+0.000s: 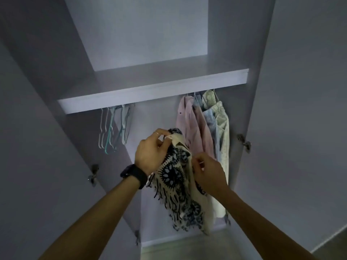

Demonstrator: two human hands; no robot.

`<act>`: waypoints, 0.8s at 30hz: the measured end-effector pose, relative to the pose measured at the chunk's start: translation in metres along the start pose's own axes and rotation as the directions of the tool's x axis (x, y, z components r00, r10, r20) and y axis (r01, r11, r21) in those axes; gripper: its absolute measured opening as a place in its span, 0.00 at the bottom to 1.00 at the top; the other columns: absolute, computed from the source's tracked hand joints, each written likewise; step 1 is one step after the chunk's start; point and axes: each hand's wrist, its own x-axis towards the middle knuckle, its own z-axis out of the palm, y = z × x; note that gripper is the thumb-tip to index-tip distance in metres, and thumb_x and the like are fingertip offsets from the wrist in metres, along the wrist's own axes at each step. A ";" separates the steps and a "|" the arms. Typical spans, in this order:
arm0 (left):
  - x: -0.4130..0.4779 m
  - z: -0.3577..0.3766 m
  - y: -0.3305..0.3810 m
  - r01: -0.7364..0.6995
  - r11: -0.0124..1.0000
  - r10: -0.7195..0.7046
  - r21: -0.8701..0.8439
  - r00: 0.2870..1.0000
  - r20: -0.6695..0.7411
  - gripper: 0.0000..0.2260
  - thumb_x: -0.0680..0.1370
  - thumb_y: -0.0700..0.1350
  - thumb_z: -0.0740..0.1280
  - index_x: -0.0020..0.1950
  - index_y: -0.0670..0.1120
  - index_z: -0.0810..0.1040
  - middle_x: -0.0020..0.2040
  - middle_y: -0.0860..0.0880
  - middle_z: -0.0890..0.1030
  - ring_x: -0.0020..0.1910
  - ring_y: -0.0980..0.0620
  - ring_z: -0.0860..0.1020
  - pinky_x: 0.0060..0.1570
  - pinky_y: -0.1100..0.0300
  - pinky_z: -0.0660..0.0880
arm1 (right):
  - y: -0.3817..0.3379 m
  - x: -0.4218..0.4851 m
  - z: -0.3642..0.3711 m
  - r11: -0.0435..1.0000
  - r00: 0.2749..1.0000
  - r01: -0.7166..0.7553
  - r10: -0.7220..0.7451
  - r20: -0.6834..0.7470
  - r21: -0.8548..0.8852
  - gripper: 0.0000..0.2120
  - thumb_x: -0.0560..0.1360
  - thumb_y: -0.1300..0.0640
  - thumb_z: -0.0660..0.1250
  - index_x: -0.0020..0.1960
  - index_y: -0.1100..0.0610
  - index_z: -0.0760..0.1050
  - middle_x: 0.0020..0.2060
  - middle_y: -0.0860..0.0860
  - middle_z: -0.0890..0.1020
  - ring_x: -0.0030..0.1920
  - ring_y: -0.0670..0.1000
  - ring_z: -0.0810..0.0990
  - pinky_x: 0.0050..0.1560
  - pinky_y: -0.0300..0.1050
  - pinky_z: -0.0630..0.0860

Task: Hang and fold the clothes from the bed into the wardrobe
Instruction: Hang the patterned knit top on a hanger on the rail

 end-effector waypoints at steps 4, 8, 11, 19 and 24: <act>-0.015 -0.048 -0.044 0.091 0.986 -0.086 0.139 0.995 -0.046 0.07 0.82 0.56 0.64 0.52 0.54 0.77 0.39 0.52 0.83 0.36 0.49 0.80 0.32 0.55 0.74 | -0.023 0.030 -0.003 0.973 0.997 -0.071 0.078 -0.026 0.220 0.06 0.84 0.55 0.57 0.49 0.55 0.69 0.36 0.47 0.76 0.37 0.42 0.74 0.33 0.28 0.67; -0.022 -0.079 -0.077 0.212 0.965 -0.191 0.154 0.972 -0.136 0.05 0.82 0.53 0.63 0.52 0.53 0.75 0.50 0.48 0.75 0.48 0.44 0.78 0.43 0.56 0.72 | -0.052 0.065 -0.013 0.983 1.000 0.008 -0.009 0.003 0.183 0.07 0.85 0.55 0.53 0.53 0.57 0.66 0.39 0.51 0.75 0.39 0.52 0.74 0.36 0.46 0.68; -0.014 -0.111 -0.090 0.295 0.954 -0.273 0.051 0.927 -0.257 0.07 0.83 0.50 0.60 0.54 0.46 0.72 0.53 0.44 0.73 0.51 0.39 0.76 0.48 0.52 0.71 | -0.069 0.082 -0.021 0.988 0.989 0.132 -0.137 0.057 0.084 0.12 0.82 0.47 0.62 0.50 0.56 0.67 0.44 0.48 0.74 0.47 0.49 0.72 0.41 0.47 0.69; -0.017 -0.179 -0.122 0.446 0.886 -0.453 -0.124 0.778 -0.436 0.12 0.84 0.51 0.57 0.58 0.44 0.70 0.50 0.45 0.76 0.53 0.38 0.76 0.51 0.49 0.71 | -0.029 0.095 -0.046 0.945 0.979 0.197 -0.175 0.105 -0.261 0.05 0.82 0.58 0.63 0.48 0.55 0.76 0.38 0.50 0.76 0.42 0.58 0.77 0.41 0.47 0.67; -0.036 -0.183 -0.150 0.453 0.891 -0.447 -0.019 0.872 -0.201 0.09 0.81 0.55 0.63 0.53 0.50 0.75 0.45 0.52 0.78 0.49 0.45 0.78 0.41 0.56 0.68 | -0.014 0.094 -0.046 0.957 0.994 0.095 -0.104 -0.018 -0.275 0.08 0.84 0.56 0.58 0.53 0.60 0.71 0.44 0.61 0.79 0.39 0.61 0.75 0.40 0.49 0.66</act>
